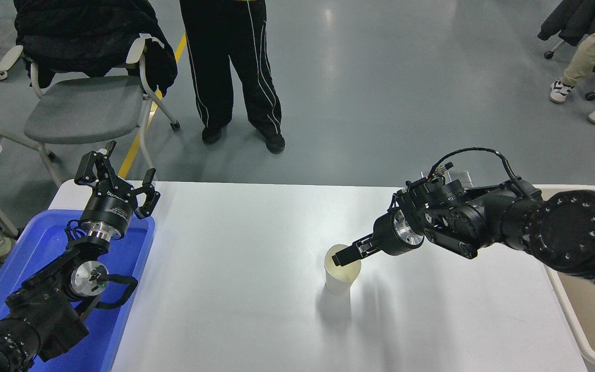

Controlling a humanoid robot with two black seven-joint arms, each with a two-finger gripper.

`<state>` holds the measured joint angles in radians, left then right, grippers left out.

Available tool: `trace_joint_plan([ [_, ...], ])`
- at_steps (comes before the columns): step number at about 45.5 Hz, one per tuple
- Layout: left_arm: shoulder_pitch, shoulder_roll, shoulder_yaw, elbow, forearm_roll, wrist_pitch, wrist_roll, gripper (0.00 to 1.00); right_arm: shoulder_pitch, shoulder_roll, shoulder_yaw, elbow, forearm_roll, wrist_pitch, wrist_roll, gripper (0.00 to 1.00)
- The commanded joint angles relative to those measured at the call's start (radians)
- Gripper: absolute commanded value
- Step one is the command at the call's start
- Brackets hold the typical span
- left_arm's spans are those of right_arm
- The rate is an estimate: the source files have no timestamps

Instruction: Dispose of the paper cup in the dustbin

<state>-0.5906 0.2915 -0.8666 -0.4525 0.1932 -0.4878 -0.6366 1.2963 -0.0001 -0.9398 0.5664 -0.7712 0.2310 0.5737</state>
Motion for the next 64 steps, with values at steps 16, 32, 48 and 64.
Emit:
trace_joint_plan([
  [16,0.0,0.0,0.0,0.0,0.0,0.0,0.0,1.0,-0.034,0.0,-0.016,-0.02,-0.085,-0.039,0.009,0.0],
  [32,0.0,0.0,0.0,0.0,0.0,0.0,0.0,1.0,-0.042,0.0,-0.005,-0.033,-0.076,-0.048,0.009,0.0],
  [48,0.0,0.0,0.0,0.0,0.0,0.0,0.0,1.0,-0.015,0.0,0.033,-0.026,-0.068,-0.052,0.025,0.0],
  [64,0.0,0.0,0.0,0.0,0.0,0.0,0.001,1.0,0.067,-0.049,0.312,0.076,-0.06,-0.033,0.107,0.0],
])
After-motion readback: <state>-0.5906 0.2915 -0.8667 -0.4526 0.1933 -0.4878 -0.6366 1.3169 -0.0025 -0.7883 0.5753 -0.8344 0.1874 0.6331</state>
